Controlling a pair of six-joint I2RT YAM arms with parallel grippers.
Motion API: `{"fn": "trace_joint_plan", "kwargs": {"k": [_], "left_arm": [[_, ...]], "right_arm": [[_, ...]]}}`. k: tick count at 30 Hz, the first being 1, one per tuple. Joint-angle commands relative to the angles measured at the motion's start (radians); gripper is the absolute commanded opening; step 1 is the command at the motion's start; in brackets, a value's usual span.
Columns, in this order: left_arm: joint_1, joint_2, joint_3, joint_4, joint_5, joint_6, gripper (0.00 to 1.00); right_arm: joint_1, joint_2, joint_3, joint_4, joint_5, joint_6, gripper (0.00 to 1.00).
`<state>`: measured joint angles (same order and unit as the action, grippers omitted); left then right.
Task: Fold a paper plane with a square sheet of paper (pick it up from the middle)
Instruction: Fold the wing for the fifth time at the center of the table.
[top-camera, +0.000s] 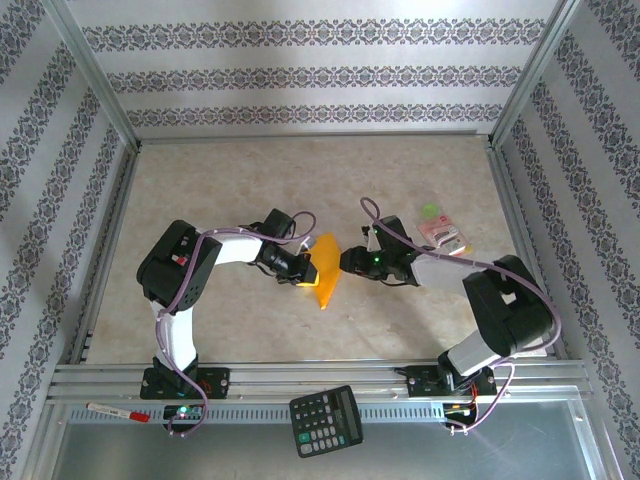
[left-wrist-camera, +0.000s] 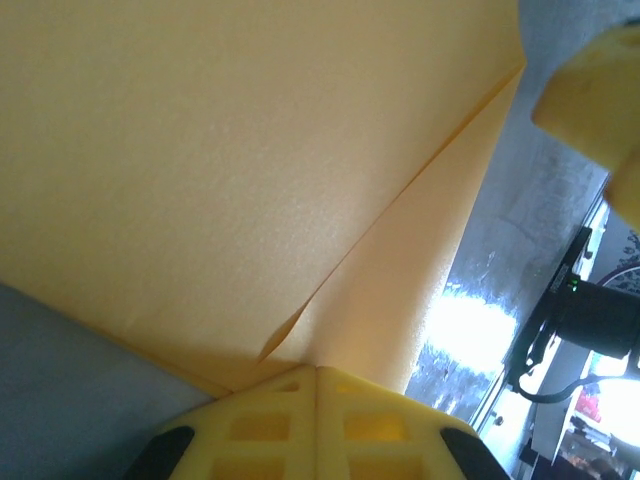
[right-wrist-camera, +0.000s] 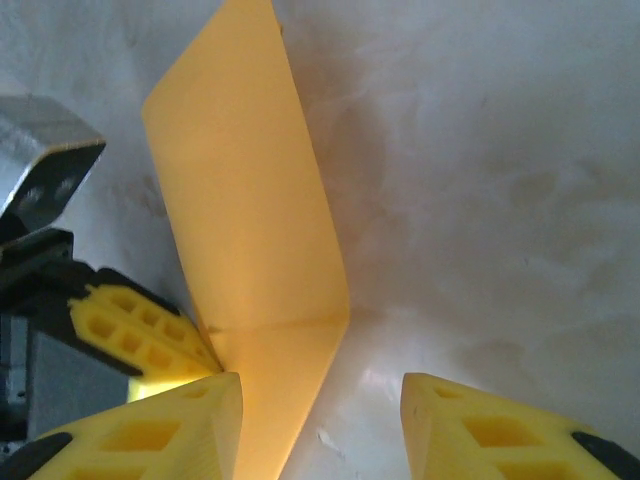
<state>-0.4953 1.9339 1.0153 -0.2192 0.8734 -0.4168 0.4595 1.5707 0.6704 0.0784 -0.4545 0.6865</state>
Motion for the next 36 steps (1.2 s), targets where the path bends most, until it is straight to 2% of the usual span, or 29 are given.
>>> {"fn": "trace_joint_plan", "kwargs": {"k": [1,5,9,13,17,22,25,30,32,36], "left_arm": [[0.008,0.016,0.017,-0.057,0.022,0.065,0.07],[0.009,0.02,0.016,-0.054,0.018,0.061,0.07],[0.009,0.016,0.014,-0.056,0.014,0.061,0.07],[0.009,0.014,0.018,-0.057,0.009,0.058,0.08],[0.009,-0.015,0.014,-0.042,0.004,0.035,0.14],[-0.011,-0.137,-0.04,0.053,-0.004,-0.04,0.21],[-0.04,-0.231,-0.143,0.189,-0.009,-0.161,0.22],[-0.112,-0.312,-0.296,0.348,-0.029,-0.331,0.12],[-0.139,-0.314,-0.325,0.358,-0.041,-0.362,0.07],[-0.173,-0.295,-0.356,0.36,-0.047,-0.382,0.04]], "right_arm": [[-0.005,0.051,0.044,0.072,-0.093,0.009,0.45],[-0.011,0.099,0.067,0.084,-0.098,0.003,0.4],[-0.018,0.139,0.076,0.101,-0.105,0.003,0.3],[-0.019,0.154,0.068,0.113,-0.11,0.006,0.12],[-0.019,0.106,0.017,0.12,-0.075,0.056,0.0],[0.037,-0.04,-0.07,0.13,0.044,0.219,0.0],[0.1,-0.119,-0.119,0.129,0.168,0.331,0.0],[0.182,-0.16,-0.169,0.137,0.31,0.433,0.0],[0.196,-0.154,-0.183,0.157,0.335,0.456,0.0],[0.208,-0.138,-0.206,0.197,0.358,0.478,0.0]]}}
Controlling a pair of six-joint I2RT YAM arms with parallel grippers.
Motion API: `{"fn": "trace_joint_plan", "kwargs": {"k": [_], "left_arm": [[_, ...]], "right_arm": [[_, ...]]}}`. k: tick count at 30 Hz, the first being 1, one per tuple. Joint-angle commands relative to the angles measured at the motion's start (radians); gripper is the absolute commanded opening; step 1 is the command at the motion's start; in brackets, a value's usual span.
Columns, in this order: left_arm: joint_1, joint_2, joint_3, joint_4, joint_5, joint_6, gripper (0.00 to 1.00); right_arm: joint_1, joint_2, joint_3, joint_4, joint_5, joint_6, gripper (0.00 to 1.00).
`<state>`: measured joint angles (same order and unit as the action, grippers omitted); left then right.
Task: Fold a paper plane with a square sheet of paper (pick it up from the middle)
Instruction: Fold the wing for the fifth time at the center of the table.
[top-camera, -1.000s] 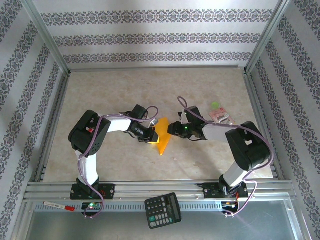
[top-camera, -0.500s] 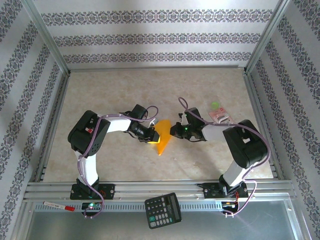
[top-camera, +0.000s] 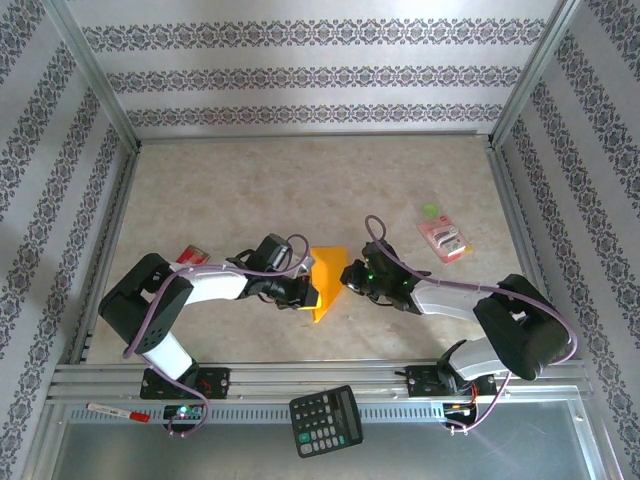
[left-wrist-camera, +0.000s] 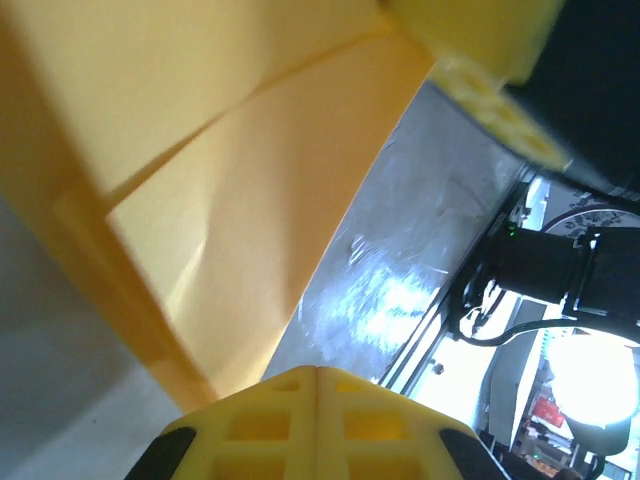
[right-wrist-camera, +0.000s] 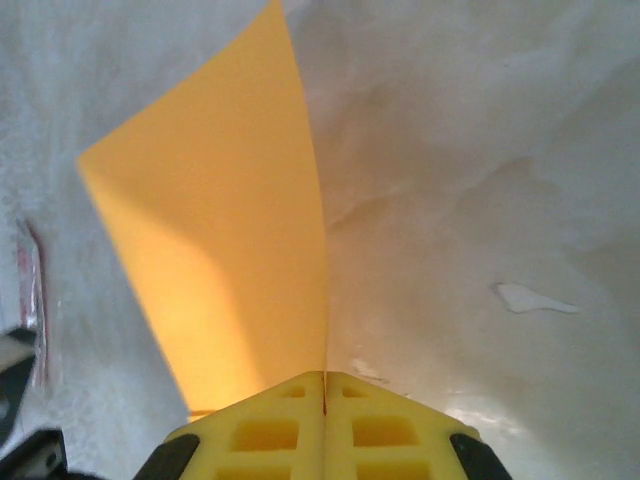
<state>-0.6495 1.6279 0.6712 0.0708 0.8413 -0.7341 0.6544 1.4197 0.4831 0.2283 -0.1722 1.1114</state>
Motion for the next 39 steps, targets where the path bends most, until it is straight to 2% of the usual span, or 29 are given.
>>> {"fn": "trace_joint_plan", "kwargs": {"k": [1,9,15,23,27,30,33,39], "left_arm": [[-0.021,0.016,-0.017,0.071,-0.013,-0.068,0.04],[-0.041,0.059,-0.036,0.068,0.004,-0.065,0.03],[-0.034,0.087,-0.022,0.013,-0.041,-0.032,0.03],[0.005,0.098,-0.062,0.115,0.003,-0.077,0.03],[0.009,0.07,-0.077,0.193,0.043,-0.114,0.08],[0.007,0.017,-0.096,0.244,0.046,-0.127,0.16],[-0.004,-0.065,-0.114,0.195,-0.037,-0.067,0.24],[-0.087,-0.252,-0.096,-0.026,-0.337,0.156,0.35]], "right_arm": [[0.015,0.018,-0.021,0.052,0.078,0.056,0.0],[0.026,0.027,-0.038,0.075,0.099,0.067,0.0],[0.029,0.033,-0.04,0.081,0.099,0.063,0.0],[0.039,0.022,-0.034,0.09,0.076,0.017,0.0],[0.048,0.001,-0.042,0.092,0.075,0.013,0.0],[0.061,-0.012,-0.06,0.103,0.089,0.069,0.0],[0.069,-0.041,-0.076,0.105,0.112,0.139,0.0],[0.092,-0.098,-0.064,0.067,0.139,0.253,0.0]]}}
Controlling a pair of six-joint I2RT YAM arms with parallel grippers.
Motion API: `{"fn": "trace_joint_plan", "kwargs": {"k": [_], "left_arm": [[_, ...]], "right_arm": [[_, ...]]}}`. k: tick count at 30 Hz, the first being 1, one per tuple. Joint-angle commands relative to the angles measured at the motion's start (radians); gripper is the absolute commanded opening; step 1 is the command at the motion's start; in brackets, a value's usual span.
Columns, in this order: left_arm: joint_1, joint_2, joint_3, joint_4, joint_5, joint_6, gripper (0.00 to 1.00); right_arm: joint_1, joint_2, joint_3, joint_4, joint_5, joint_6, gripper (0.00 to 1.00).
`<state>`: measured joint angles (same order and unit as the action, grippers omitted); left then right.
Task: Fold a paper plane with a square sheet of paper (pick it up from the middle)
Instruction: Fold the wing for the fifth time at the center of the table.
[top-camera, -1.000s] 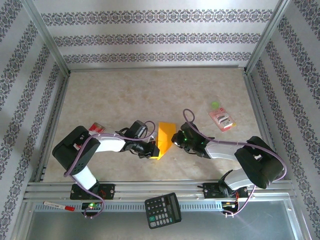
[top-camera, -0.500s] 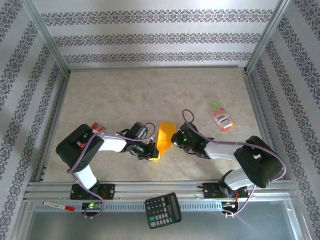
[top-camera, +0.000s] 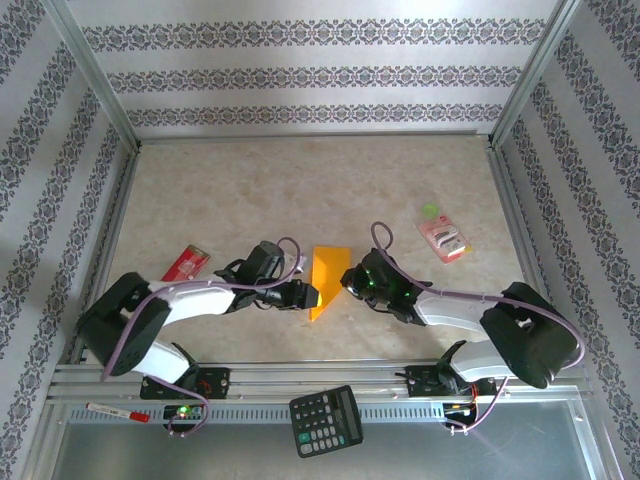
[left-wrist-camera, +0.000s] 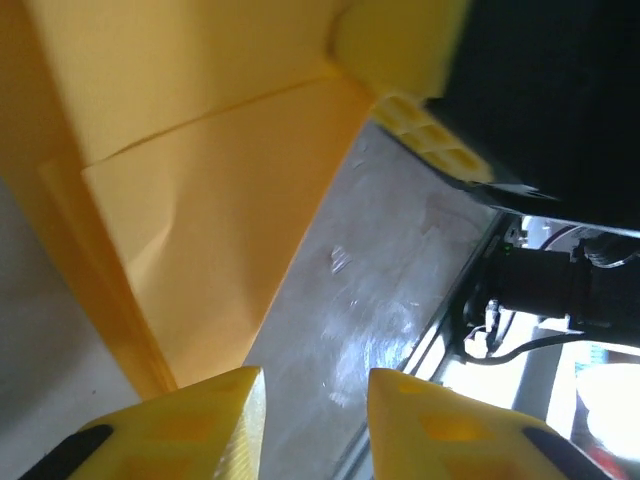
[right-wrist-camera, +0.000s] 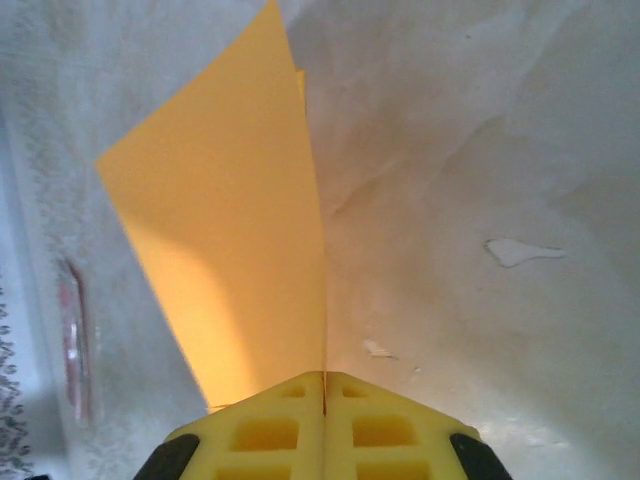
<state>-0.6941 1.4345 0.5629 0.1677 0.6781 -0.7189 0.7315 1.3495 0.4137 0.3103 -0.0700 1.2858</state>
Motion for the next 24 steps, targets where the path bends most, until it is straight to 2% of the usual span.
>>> {"fn": "trace_joint_plan", "kwargs": {"k": [1,5,8,15,24], "left_arm": [[-0.061,-0.084,0.023,-0.16,-0.222,0.181,0.36],[-0.137,-0.145,0.044,-0.23,-0.386,0.31,0.44],[-0.177,-0.148,0.049,-0.239,-0.483,0.358,0.48],[-0.256,-0.098,0.095,-0.243,-0.638,0.473,0.57],[-0.312,-0.028,0.133,-0.235,-0.733,0.607,0.62]], "right_arm": [[0.021,-0.034,0.009,-0.023,0.041,0.098,0.0],[0.04,-0.046,0.017,-0.02,0.047,0.174,0.0],[0.051,-0.048,0.02,-0.014,0.048,0.208,0.0],[0.068,-0.037,0.027,0.002,0.039,0.271,0.0],[0.068,-0.031,0.021,0.031,0.032,0.317,0.0]]}}
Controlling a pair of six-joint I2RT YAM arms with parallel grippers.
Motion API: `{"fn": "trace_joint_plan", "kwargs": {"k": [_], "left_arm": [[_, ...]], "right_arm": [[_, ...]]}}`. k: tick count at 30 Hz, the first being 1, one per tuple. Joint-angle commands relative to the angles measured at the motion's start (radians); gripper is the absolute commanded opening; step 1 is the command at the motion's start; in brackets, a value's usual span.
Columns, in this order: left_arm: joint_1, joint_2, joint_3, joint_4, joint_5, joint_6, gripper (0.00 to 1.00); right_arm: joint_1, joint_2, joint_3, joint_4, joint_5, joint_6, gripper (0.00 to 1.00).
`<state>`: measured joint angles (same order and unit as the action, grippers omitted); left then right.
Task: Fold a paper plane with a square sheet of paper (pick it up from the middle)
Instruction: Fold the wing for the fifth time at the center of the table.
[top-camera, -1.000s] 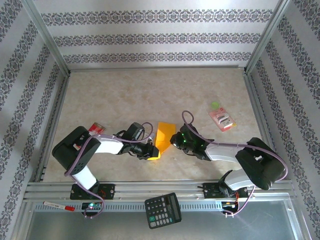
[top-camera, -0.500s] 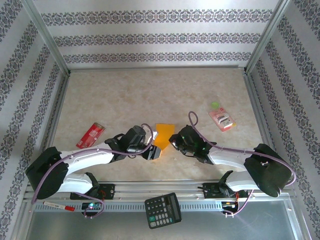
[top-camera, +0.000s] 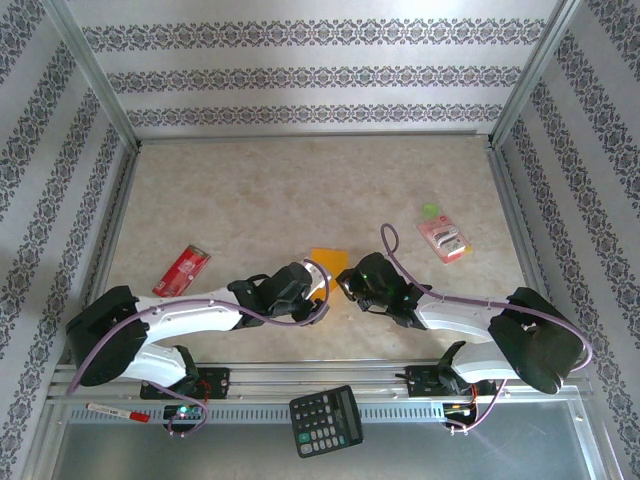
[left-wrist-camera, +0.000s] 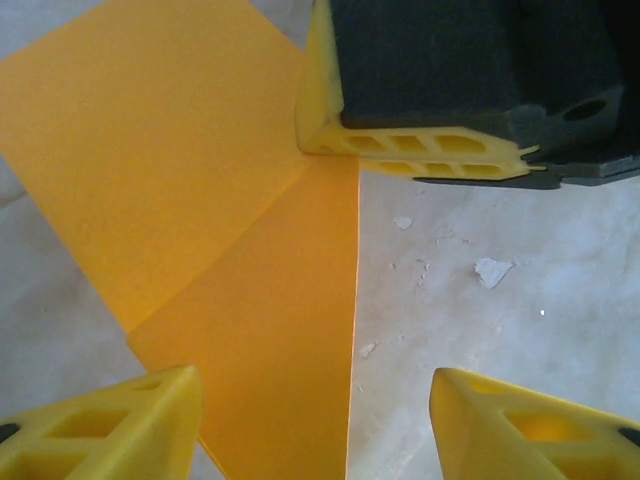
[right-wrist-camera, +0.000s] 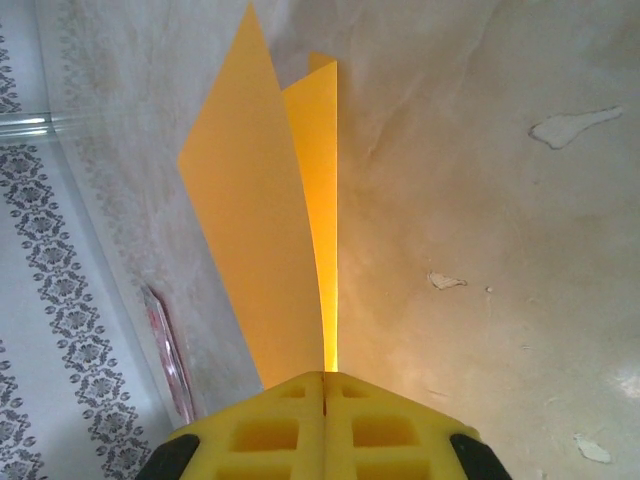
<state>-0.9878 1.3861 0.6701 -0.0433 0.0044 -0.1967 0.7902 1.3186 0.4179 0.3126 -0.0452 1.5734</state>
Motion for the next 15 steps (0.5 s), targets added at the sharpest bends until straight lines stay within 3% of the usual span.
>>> {"fn": "trace_joint_plan", "kwargs": {"k": [1,7,15], "left_arm": [[-0.02,0.029,0.028,-0.02,-0.061,0.094,0.62],[-0.02,0.066,0.037,-0.008,-0.09,0.123,0.61],[-0.02,0.076,0.037,0.004,-0.097,0.108,0.46]], "right_arm": [[0.009,0.002,0.017,0.033,0.005,0.032,0.0],[0.007,0.017,0.019,0.057,-0.009,0.044,0.0],[0.007,0.04,0.019,0.066,-0.014,0.041,0.0]]}}
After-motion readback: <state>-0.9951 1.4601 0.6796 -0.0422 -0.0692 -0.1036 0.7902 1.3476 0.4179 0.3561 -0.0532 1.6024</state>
